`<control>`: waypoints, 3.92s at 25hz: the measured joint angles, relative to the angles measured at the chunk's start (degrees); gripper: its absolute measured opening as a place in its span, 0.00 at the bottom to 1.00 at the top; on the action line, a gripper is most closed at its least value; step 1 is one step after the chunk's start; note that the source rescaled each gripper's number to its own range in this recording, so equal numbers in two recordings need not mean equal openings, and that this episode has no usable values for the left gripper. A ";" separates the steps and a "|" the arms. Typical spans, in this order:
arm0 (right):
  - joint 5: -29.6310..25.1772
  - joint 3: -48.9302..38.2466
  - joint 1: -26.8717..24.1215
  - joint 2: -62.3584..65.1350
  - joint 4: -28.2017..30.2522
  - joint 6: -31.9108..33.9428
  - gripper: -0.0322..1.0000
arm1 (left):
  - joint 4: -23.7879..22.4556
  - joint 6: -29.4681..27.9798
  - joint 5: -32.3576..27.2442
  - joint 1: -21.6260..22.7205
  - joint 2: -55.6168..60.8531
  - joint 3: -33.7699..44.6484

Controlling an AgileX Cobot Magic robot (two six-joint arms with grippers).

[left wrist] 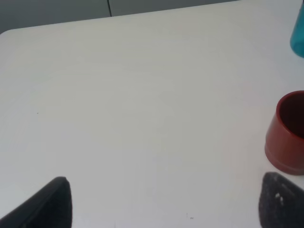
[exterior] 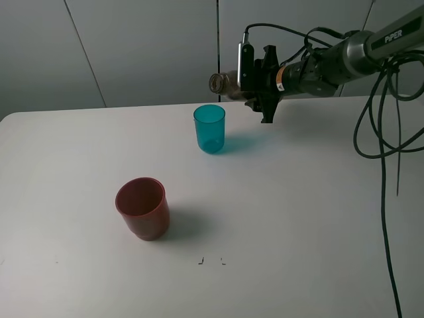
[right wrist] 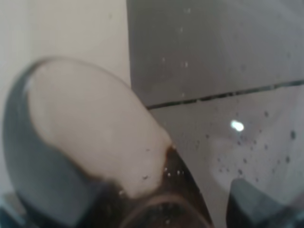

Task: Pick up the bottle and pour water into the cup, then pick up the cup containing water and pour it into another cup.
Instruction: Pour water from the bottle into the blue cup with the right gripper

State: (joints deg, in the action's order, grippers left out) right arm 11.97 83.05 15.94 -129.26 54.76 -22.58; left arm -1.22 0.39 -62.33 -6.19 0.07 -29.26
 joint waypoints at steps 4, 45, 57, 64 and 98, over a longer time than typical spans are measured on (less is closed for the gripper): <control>-0.22 1.10 0.00 0.00 1.48 -0.39 0.04 | 0.00 0.00 0.00 0.00 0.00 0.00; -1.69 3.35 0.68 0.00 4.59 -14.30 0.04 | 0.00 0.00 0.00 0.00 0.00 0.00; -4.61 5.15 0.68 -0.08 4.59 -14.55 0.04 | 0.00 -0.39 0.00 0.00 0.00 0.00; -4.75 5.15 1.67 -0.08 4.59 -14.55 0.04 | 0.00 -0.39 0.00 0.00 0.00 0.00; -5.57 6.14 3.30 -0.08 4.59 -22.89 0.03 | 0.00 -0.39 0.00 0.00 0.00 0.00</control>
State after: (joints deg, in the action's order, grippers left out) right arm 6.41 89.19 19.25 -129.34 59.34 -45.47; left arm -1.22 0.00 -62.33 -6.19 0.07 -29.26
